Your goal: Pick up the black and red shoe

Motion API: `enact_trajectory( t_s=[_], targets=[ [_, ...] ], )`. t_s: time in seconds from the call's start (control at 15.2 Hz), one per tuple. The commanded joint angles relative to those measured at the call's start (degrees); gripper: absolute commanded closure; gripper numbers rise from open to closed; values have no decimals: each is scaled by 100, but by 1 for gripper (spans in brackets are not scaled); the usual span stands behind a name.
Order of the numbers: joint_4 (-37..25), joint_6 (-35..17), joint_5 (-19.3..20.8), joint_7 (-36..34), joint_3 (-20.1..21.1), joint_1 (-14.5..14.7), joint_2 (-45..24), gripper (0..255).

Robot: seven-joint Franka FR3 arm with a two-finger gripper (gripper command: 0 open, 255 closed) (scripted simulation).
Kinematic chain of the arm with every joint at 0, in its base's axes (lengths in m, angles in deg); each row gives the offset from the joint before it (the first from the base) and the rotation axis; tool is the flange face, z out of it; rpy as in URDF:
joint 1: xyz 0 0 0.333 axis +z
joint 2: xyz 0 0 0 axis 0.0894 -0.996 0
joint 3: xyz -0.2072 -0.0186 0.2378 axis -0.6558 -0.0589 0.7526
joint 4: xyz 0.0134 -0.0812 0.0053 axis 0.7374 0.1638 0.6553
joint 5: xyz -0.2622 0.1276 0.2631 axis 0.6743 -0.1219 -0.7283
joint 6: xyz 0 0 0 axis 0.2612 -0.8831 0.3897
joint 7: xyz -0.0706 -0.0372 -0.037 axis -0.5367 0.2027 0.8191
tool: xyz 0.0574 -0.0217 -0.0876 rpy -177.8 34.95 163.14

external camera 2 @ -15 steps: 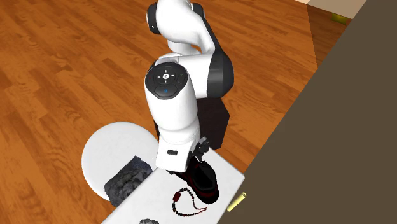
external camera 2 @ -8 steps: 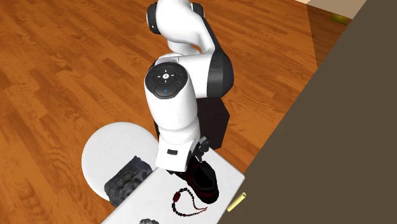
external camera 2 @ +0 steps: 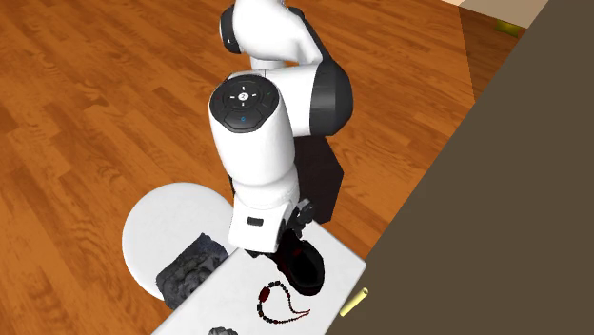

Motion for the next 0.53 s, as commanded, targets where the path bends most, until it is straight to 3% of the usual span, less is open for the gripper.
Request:
enact_trajectory(
  t_s=[0.0,0.46],
  targets=[
    [-245,177,-17,-5,-3,-11,-59,255],
    [-1256,874,-107,-6,-24,-89,-382,255]
  ],
)
